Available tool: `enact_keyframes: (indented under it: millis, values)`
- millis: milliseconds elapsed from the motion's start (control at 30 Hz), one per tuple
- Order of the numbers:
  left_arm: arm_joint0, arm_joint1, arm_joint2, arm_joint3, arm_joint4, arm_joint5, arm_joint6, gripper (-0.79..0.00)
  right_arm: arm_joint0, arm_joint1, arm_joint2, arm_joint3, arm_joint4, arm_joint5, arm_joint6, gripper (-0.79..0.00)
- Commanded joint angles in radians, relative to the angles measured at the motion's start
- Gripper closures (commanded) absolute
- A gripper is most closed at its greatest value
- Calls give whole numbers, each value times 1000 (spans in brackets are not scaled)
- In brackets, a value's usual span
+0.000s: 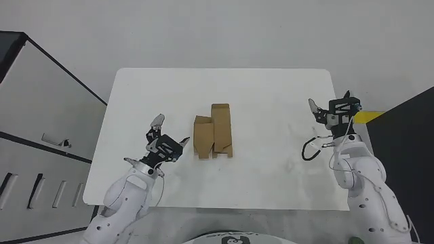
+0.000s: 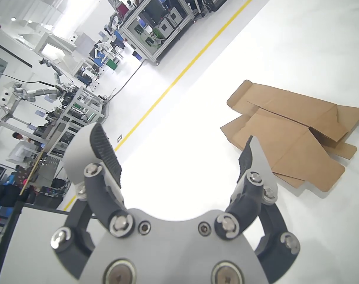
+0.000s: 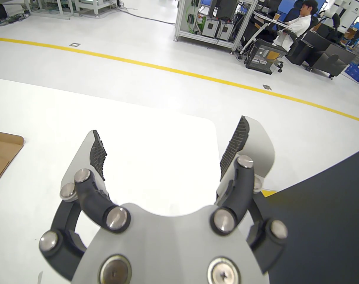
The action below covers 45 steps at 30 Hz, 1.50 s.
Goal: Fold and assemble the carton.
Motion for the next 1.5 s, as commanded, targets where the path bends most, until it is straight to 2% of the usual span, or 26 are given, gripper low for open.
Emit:
enact_keyframes:
  millis: [0, 67, 233, 533, 633, 867, 1133, 1333, 1467]
  values:
    - [4, 0, 34, -8, 167, 28, -25, -785, 0, 0, 0, 0, 0, 0, 0, -785]
    - [0, -1, 77, -4, 291, 46, -67, -785, 0, 0, 0, 0, 0, 0, 0, -785]
    - [-19, -13, 169, 8, 425, 47, -184, -785, 0, 0, 0, 0, 0, 0, 0, -785]
    - [-27, -12, 172, 9, 472, 46, -199, -785, 0, 0, 0, 0, 0, 0, 0, -785]
    - [-30, -14, 214, 34, 609, 40, -250, -785, 0, 0, 0, 0, 0, 0, 0, -785]
    - [-34, -31, 306, 56, 611, -15, -335, -785, 0, 0, 0, 0, 0, 0, 0, -785]
    - [-37, -31, 307, 55, 618, -14, -338, -785, 0, 0, 0, 0, 0, 0, 0, -785]
    - [-66, -45, 348, 117, 612, -2, -383, -785, 0, 0, 0, 0, 0, 0, 0, -785]
    - [-71, -46, 355, 119, 618, 6, -388, -785, 0, 0, 0, 0, 0, 0, 0, -785]
